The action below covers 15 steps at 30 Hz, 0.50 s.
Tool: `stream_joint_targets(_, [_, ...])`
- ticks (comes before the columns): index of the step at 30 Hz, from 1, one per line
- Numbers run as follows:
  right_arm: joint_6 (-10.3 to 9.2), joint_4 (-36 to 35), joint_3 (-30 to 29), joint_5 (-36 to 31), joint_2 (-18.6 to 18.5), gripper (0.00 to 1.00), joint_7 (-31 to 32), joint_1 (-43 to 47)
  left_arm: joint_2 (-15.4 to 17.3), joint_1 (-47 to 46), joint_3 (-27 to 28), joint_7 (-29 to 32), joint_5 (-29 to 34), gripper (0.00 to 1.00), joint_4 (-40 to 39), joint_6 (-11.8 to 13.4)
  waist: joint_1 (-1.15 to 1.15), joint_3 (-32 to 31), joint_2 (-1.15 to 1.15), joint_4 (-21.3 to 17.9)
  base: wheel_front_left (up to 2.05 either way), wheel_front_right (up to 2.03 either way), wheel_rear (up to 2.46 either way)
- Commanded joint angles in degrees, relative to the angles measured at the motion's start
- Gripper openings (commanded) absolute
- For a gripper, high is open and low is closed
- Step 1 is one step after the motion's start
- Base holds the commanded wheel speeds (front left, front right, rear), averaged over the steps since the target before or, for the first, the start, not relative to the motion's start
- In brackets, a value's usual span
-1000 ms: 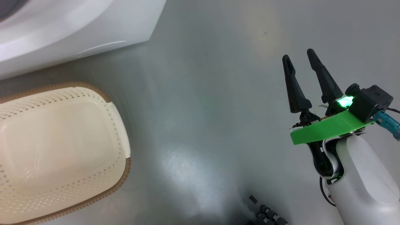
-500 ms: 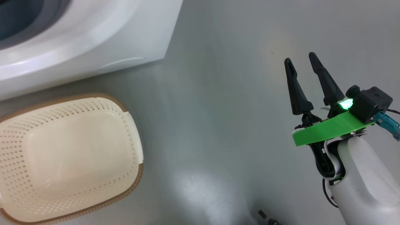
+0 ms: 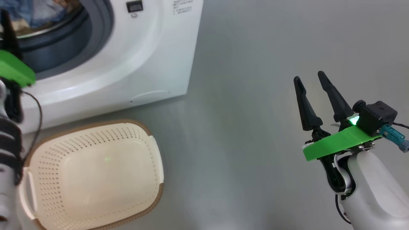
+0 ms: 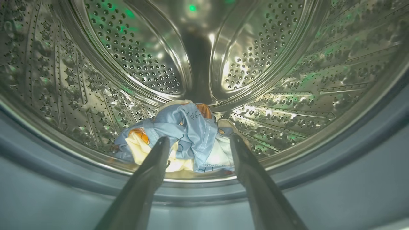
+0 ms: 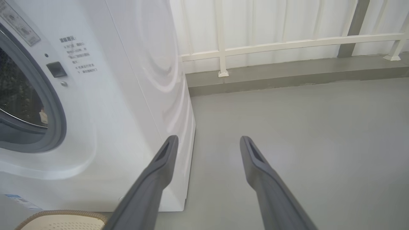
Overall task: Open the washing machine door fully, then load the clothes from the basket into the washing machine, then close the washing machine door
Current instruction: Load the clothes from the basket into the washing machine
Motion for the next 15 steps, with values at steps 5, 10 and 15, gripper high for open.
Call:
stream_joint_targets(5, [0.25, -0.2, 1.5, 1.0, -0.9, 1.0, -0.4, 2.4, 1.6, 8.2, 0.2, -0.8, -2.0, 1.0, -7.2, -0.3, 0.01, -7.7, 0.0, 4.1, 0.0, 0.0, 0.0])
stream_joint_targets(10, [0.25, 0.4, 1.5, 1.4, -1.2, 1.0, -0.4, 3.6, 1.2, 15.8, 1.3, -0.8, -2.2, 1.0, -14.3, -0.3, 0.01, -10.8, 0.0, 5.8, 0.0, 0.0, 0.0])
stream_joint_targets(15, [0.25, 0.8, 1.4, 1.6, -1.7, 1.0, -0.4, 4.9, 0.4, 23.8, 3.5, -0.8, -1.8, 1.0, -21.8, -0.3, 0.01, -13.8, 0.0, 7.2, 0.0, 0.0, 0.0])
